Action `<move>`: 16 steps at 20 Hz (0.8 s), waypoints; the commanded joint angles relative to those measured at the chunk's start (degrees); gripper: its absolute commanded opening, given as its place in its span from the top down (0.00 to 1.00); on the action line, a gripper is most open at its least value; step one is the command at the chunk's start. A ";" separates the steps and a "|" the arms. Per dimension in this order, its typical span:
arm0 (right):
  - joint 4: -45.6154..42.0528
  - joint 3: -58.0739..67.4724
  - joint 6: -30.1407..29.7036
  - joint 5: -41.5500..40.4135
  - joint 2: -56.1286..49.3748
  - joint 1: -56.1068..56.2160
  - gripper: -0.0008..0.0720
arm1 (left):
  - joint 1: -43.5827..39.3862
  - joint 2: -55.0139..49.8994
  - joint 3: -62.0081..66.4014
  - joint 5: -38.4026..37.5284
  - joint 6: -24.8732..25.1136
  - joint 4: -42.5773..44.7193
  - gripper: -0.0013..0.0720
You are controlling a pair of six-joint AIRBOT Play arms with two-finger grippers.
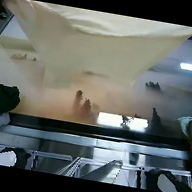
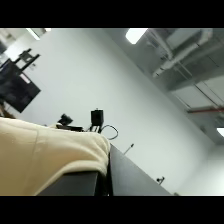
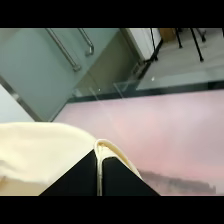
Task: Fold the shirts.
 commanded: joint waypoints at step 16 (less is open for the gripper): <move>-6.67 1.99 2.36 -0.83 11.96 -1.99 0.96 | 7.61 25.46 0.07 20.04 -9.29 33.57 0.95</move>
